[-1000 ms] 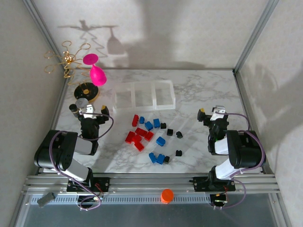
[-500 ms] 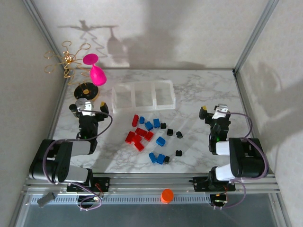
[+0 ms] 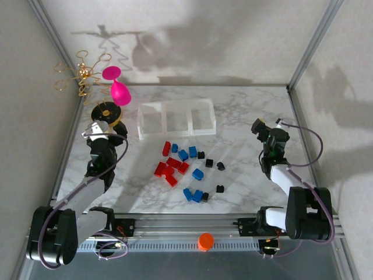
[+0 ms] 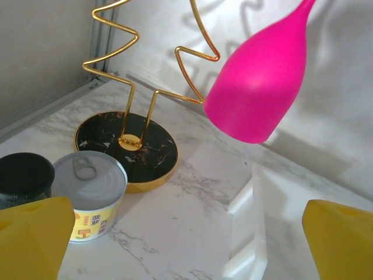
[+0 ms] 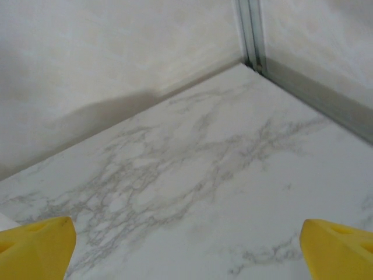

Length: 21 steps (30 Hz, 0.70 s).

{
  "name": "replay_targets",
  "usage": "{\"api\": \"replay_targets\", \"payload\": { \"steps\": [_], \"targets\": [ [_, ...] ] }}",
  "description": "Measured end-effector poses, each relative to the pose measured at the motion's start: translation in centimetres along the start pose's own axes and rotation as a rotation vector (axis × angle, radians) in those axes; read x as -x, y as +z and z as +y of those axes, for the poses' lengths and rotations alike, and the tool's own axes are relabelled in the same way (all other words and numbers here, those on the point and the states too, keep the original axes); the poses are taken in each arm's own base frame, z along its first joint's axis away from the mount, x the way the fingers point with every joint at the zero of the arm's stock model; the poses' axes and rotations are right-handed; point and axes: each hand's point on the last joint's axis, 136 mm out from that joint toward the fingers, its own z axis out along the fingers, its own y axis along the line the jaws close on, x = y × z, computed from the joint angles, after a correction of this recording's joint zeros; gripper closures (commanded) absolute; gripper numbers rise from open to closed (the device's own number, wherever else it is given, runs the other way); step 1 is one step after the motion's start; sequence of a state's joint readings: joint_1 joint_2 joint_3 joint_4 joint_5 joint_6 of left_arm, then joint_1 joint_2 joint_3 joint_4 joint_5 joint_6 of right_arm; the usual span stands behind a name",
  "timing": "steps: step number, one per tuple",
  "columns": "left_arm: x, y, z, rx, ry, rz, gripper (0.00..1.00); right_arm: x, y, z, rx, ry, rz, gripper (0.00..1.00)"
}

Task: Sort the legos into containers by color
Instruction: Pick up the lego from the center of the table.

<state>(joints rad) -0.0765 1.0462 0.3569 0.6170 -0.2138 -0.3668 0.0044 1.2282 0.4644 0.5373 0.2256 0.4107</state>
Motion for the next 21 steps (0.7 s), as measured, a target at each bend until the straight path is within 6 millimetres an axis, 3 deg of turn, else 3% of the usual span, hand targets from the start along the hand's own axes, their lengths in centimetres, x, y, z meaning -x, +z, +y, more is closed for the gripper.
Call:
{"api": "replay_targets", "payload": {
  "steps": [4, 7, 11, 17, 21],
  "targets": [
    [-1.2, 0.0, -0.1, 0.003, -0.064, 0.081, 0.01, -1.8, -0.2, 0.0, -0.004, 0.043, 0.110, 0.01],
    [-2.9, -0.3, -0.6, -0.012, -0.095, 0.162, 0.01, -2.8, -0.4, 1.2, 0.024, 0.049, 0.182, 0.01],
    [-5.2, -1.3, -3.0, -0.053, -0.090, 0.285, 0.01, -4.2, -1.2, 4.5, 0.114, 0.020, 0.282, 0.01],
    [-7.2, -3.0, -7.4, -0.121, -0.045, 0.434, 0.05, -7.3, -3.7, 9.6, 0.274, -0.052, 0.424, 0.01],
    [-9.9, -4.1, -8.5, -0.124, 0.018, 0.546, 0.12, -9.9, -6.0, 12.4, 0.385, -0.106, 0.526, 0.01]
  ]
}}
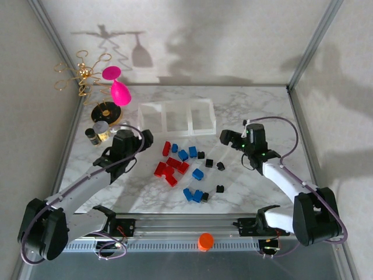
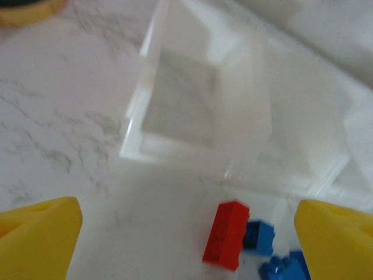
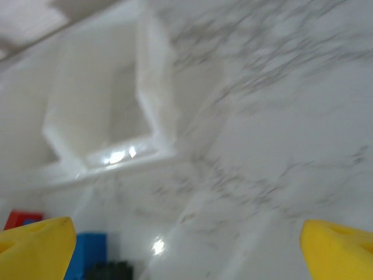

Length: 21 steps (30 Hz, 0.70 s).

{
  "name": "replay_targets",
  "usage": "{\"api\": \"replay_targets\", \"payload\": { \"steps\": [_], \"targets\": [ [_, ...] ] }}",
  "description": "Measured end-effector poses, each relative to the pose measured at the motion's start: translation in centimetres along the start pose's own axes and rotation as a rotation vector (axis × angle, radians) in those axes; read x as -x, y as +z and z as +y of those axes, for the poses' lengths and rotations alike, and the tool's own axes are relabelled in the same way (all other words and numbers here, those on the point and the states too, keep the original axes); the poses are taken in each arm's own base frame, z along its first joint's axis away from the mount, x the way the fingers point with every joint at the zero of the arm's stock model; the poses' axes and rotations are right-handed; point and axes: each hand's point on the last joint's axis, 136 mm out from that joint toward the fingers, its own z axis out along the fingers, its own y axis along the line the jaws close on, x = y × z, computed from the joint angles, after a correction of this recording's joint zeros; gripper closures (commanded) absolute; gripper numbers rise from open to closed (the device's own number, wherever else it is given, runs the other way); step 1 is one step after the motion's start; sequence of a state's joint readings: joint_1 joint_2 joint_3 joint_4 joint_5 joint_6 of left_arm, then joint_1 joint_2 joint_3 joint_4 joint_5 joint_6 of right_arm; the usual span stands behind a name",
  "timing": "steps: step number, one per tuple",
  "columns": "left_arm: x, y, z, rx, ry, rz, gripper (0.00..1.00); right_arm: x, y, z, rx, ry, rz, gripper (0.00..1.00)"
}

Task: Sort the legos into containers by color
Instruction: Pick up the lego from the center of the table.

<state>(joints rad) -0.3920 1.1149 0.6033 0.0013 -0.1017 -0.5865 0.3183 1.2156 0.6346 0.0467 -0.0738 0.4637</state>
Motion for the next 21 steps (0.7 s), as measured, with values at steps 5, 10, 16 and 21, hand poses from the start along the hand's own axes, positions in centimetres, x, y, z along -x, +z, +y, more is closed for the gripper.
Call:
{"api": "replay_targets", "payload": {
  "steps": [5, 10, 16, 21],
  "targets": [
    [-4.5, 0.9, -0.6, 0.041, 0.091, 0.167, 0.19, -2.7, -0.1, 4.1, 0.104, -0.067, 0.093, 0.01],
    [-6.9, 2.0, -1.9, 0.059, 0.170, 0.264, 0.25, -4.8, 0.1, 6.6, 0.163, -0.102, 0.164, 0.01],
    [-8.5, 3.8, -2.6, 0.077, 0.227, 0.342, 0.34, -6.5, 0.5, 8.3, 0.190, -0.118, 0.216, 0.01],
    [-10.1, 5.0, -3.4, 0.082, 0.287, 0.396, 0.40, -7.1, 0.7, 9.0, 0.201, -0.129, 0.232, 0.01]
  ]
}}
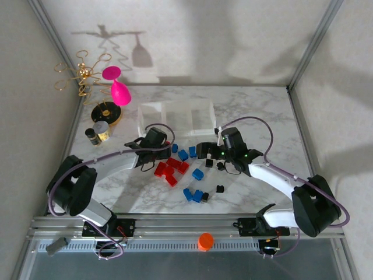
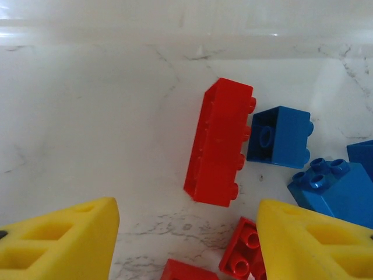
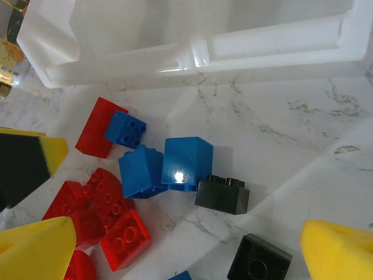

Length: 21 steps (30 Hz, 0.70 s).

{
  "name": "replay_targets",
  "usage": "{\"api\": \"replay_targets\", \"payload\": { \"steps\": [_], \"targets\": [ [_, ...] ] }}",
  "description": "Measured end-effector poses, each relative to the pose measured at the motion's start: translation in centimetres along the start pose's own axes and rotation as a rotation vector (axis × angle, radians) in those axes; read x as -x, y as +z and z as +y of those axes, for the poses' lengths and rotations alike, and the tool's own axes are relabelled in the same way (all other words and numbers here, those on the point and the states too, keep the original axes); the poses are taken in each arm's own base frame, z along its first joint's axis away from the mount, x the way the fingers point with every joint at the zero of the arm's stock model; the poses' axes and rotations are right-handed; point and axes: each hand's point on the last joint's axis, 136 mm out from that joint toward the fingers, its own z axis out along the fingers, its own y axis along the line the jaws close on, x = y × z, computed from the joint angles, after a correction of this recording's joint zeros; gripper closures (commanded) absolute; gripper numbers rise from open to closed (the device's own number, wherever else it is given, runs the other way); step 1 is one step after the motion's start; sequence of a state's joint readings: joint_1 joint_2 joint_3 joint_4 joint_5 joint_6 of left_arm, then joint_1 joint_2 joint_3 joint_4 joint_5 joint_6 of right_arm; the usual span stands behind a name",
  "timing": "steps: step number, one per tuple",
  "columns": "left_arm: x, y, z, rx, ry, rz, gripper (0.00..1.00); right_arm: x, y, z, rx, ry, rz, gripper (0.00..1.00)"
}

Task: Sort the legos into containers by color
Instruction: Pick up the lego from the center of the table.

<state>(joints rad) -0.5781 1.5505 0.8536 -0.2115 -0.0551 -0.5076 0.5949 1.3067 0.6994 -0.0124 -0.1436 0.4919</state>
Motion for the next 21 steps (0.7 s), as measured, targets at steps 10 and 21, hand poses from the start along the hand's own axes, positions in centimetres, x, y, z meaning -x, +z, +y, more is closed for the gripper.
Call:
{"api": "replay_targets", "payload": {
  "steps": [10, 21],
  "targets": [
    [0.0, 2.2, -1.1, 0.013, 0.057, 0.042, 0.49, -0.1, 0.3, 0.8, 0.011, -0.011, 0.006, 0.01],
    [-0.8, 3.8, -1.0, 0.038, 0.100, 0.082, 0.62, -0.3, 0.6, 1.1, 0.009, -0.021, 0.009, 0.01]
  ]
}}
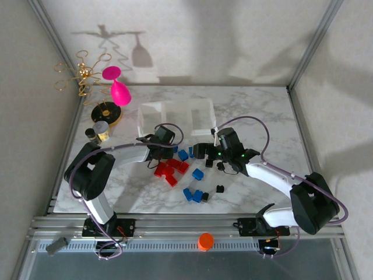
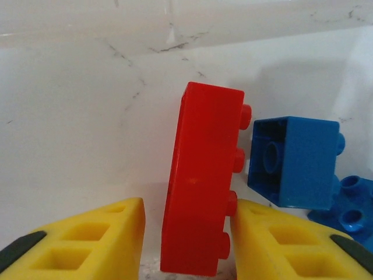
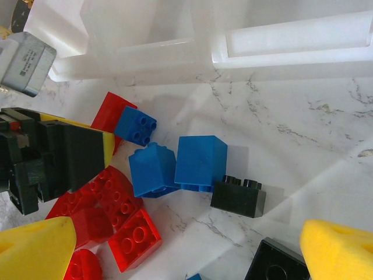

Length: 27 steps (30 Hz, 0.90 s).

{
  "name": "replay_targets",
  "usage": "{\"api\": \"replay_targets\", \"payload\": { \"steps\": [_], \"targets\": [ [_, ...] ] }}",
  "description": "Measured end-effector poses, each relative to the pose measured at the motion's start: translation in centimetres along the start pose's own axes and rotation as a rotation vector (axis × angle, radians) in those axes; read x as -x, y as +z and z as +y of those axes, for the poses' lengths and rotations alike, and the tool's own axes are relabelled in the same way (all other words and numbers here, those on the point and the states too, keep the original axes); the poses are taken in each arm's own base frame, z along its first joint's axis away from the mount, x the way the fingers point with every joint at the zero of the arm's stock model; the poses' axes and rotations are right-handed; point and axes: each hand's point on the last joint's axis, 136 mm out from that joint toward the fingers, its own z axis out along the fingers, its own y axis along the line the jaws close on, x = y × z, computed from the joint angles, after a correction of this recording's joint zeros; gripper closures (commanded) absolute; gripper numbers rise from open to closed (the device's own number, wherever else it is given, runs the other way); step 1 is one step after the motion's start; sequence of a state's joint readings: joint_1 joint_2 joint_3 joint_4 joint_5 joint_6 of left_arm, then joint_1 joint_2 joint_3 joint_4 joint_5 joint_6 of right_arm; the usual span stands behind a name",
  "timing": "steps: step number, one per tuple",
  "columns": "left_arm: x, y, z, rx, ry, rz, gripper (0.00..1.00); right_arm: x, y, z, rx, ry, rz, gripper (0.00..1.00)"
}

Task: Sort the legos into containers by color
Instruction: Pick up the lego from the center of the table.

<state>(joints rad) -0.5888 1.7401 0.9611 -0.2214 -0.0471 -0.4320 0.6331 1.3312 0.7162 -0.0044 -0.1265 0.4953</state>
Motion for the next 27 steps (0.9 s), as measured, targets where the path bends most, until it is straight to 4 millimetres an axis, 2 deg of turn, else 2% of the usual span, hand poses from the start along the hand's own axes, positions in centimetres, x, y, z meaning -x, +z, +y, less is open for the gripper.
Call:
{"api": "replay_targets", "payload": {
  "steps": [13, 22, 27],
  "targets": [
    [0.5, -0.3, -0.3, -0.006, 0.013, -0.006, 0.79, 0.4, 0.1, 0.2, 0.001, -0.003, -0.005, 0.01],
    [1.7, -4.5, -0.2, -0.053, -0.008, -0.081, 0.86, 1.8, -0.3, 1.1, 0.017, -0.020, -0.034, 0.01],
    [2.7, -6.7, -0.3, -0.079, -0.031, -0.126, 0.86, 2.9, -0.5, 1.9, 0.040, -0.028, -0.062, 0.01]
  ]
}}
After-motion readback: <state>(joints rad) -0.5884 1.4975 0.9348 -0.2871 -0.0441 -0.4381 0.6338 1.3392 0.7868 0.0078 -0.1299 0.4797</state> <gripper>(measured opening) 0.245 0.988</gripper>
